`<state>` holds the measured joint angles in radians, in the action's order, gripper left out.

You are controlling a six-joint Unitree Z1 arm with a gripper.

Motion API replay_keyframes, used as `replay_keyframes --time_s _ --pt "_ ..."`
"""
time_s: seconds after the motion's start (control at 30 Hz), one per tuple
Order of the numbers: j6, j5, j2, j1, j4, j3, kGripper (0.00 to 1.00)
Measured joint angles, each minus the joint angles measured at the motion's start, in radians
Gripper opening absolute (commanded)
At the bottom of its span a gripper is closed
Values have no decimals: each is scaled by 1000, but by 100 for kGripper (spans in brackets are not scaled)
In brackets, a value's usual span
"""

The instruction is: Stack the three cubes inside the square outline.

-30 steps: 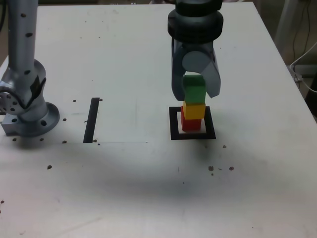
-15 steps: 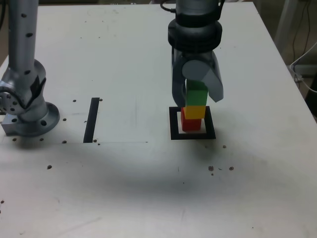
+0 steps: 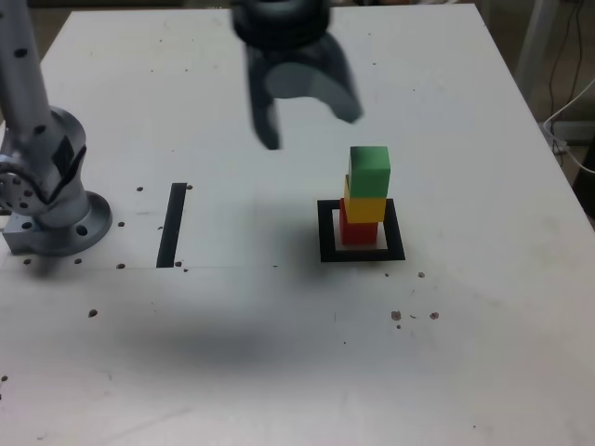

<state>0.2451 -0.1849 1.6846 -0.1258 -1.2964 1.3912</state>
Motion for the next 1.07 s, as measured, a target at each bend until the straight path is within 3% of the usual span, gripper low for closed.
replay_keyframes --time_s 0.2,0.43,0.67,1.07 --pt "8 40 -62 11 44 -172 99" --pt "24 103 -136 11 162 -395 99" --pt "40 120 -205 11 237 -606 99" --pt "37 131 -221 11 270 -659 99"
